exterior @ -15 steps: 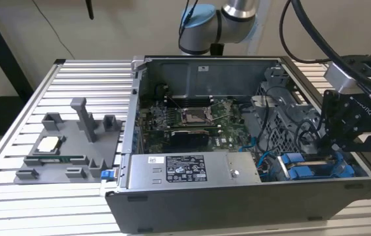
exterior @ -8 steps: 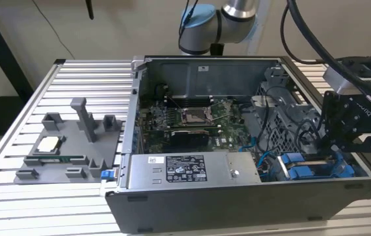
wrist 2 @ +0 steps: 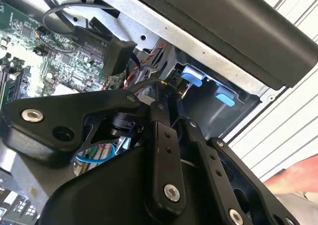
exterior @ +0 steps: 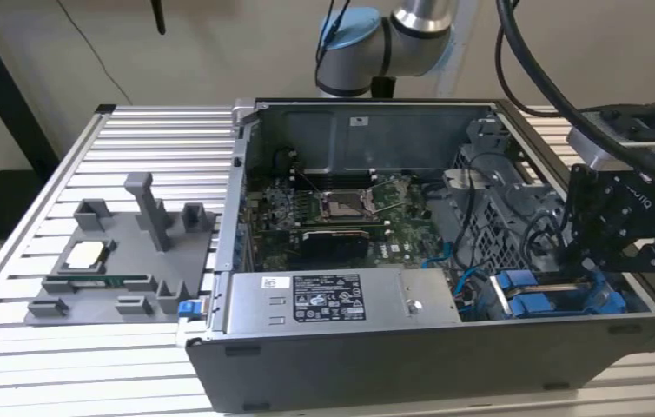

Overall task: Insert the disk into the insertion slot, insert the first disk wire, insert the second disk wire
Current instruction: 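Insert the first disk wire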

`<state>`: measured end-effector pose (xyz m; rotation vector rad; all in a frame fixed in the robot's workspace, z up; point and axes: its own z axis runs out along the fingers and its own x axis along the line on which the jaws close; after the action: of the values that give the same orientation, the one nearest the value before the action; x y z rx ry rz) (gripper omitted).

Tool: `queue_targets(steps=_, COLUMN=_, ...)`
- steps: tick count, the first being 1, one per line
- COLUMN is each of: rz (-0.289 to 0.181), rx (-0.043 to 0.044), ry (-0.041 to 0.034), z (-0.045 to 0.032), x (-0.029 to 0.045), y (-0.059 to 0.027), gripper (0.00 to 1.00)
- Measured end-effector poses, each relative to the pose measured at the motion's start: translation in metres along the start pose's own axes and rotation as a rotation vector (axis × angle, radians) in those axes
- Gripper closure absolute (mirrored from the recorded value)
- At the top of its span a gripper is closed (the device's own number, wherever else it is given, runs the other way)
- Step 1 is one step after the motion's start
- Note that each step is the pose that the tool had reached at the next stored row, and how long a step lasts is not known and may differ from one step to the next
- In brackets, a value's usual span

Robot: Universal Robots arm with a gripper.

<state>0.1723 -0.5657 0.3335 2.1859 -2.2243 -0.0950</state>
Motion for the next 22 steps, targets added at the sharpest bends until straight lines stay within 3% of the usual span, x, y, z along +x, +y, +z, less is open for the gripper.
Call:
queue_targets(steps=4, rz=0.000, rx=-0.0003, ry=-0.0013, z=0.0017, x=0.0000, y=-0.0001, gripper=0.80)
queue_targets(steps=5, rz=0.000, rx=-0.0004, ry=-0.0015, z=0.0010, x=0.0000, y=0.0000, gripper=0.73)
queue_targets(steps=7, rz=0.001, rx=-0.0005, ry=-0.0014, z=-0.0018, x=-0.0001, y=0.0001, gripper=0.73)
queue_targets(steps=22, rz=0.000, rx=-0.0004, ry=-0.0010, z=-0.0459, x=-0.0013, y=0.0027, gripper=0.73)
